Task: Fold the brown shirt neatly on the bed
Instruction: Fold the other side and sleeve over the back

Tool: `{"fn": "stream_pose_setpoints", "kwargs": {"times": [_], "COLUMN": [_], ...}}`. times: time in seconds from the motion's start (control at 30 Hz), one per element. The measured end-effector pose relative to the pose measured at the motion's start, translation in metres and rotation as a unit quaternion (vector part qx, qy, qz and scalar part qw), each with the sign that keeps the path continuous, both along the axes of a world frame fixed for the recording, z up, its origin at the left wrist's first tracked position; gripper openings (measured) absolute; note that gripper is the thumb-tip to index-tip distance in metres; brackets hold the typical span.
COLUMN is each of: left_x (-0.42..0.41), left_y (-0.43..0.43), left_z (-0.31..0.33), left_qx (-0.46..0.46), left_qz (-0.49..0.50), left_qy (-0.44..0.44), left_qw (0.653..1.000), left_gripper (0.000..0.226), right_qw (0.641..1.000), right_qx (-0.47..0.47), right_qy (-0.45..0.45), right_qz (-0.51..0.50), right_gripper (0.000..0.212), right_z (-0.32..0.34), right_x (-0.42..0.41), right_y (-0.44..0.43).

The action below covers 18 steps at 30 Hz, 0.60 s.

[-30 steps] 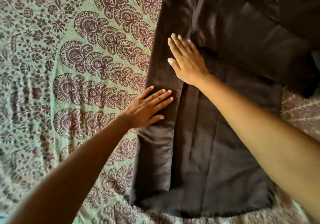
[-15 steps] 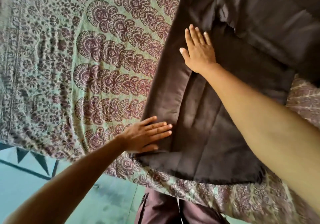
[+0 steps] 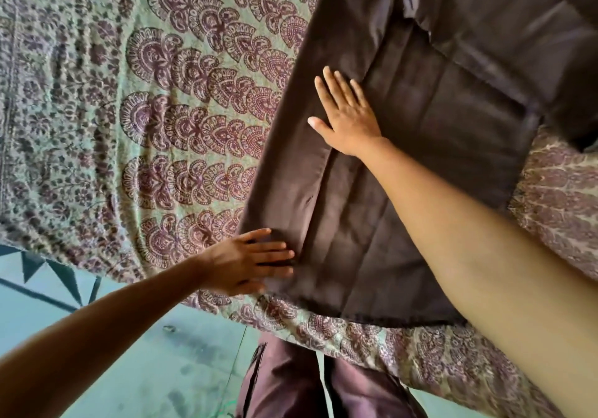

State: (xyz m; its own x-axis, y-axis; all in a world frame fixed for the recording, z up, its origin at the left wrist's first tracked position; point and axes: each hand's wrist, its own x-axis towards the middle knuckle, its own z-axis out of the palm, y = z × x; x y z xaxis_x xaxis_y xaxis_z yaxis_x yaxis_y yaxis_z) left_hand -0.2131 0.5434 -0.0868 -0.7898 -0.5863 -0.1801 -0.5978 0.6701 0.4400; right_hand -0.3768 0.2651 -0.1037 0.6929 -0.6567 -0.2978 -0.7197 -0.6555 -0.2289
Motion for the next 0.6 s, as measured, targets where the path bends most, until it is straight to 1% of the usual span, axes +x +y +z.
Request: {"fn": "stream_pose_setpoints", "kwargs": {"times": [0.03, 0.07, 0.1, 0.13, 0.2, 0.27, 0.33, 0.37, 0.43, 0.5, 0.57, 0.6], "left_x": [-0.005, -0.011, -0.017, -0.025, -0.041, -0.061, -0.084, -0.095, -0.122, -0.147, -0.167, -0.177], "left_y": [-0.006, -0.017, -0.031, -0.049, -0.088, -0.13, -0.173, -0.191, -0.225, -0.252, -0.271, -0.279], "left_z": [0.008, 0.016, 0.024, 0.03, 0.038, 0.042, 0.047, 0.049, 0.055, 0.056, 0.055, 0.054], "left_qx": [0.017, 0.03, 0.037, 0.041, 0.039, 0.024, 0.022, 0.036, 0.062, 0.07, 0.084, 0.09], "left_qz": [0.046, 0.102, 0.16, 0.212, 0.29, 0.338, 0.388, 0.417, 0.448, 0.444, 0.423, 0.408], "left_qy": [0.038, 0.07, 0.09, 0.098, 0.101, 0.1, 0.122, 0.14, 0.168, 0.181, 0.191, 0.19], "left_qw": [0.998, 0.992, 0.982, 0.971, 0.951, 0.936, 0.913, 0.897, 0.876, 0.875, 0.882, 0.889], "left_gripper": [0.049, 0.048, 0.047, 0.048, 0.044, 0.038, 0.038, 0.04, 0.042, 0.042, 0.046, 0.048], "right_qw": [0.999, 0.993, 0.978, 0.958, 0.923, 0.896, 0.878, 0.875, 0.877, 0.863, 0.829, 0.808], "right_qx": [0.034, 0.082, 0.127, 0.151, 0.131, 0.098, 0.07, 0.044, -0.046, -0.151, -0.213, -0.222], "right_qy": [-0.03, -0.083, -0.149, -0.214, -0.308, -0.349, -0.353, -0.347, -0.307, -0.253, -0.202, -0.176], "right_qz": [-0.005, -0.027, -0.067, -0.115, -0.192, -0.256, -0.316, -0.335, -0.368, -0.409, -0.476, -0.517], "right_gripper": [0.066, 0.061, 0.053, 0.045, 0.036, 0.035, 0.036, 0.037, 0.037, 0.029, 0.023, 0.023], "right_z": [0.002, 0.006, 0.01, 0.016, 0.026, 0.032, 0.038, 0.04, 0.048, 0.055, 0.058, 0.058], "right_x": [0.0, 0.0, -0.002, -0.008, -0.023, -0.052, -0.088, -0.105, -0.146, -0.19, -0.229, -0.248], "right_y": [-0.002, -0.004, -0.004, -0.004, -0.003, -0.004, -0.011, -0.016, -0.026, -0.035, -0.041, -0.044]}}
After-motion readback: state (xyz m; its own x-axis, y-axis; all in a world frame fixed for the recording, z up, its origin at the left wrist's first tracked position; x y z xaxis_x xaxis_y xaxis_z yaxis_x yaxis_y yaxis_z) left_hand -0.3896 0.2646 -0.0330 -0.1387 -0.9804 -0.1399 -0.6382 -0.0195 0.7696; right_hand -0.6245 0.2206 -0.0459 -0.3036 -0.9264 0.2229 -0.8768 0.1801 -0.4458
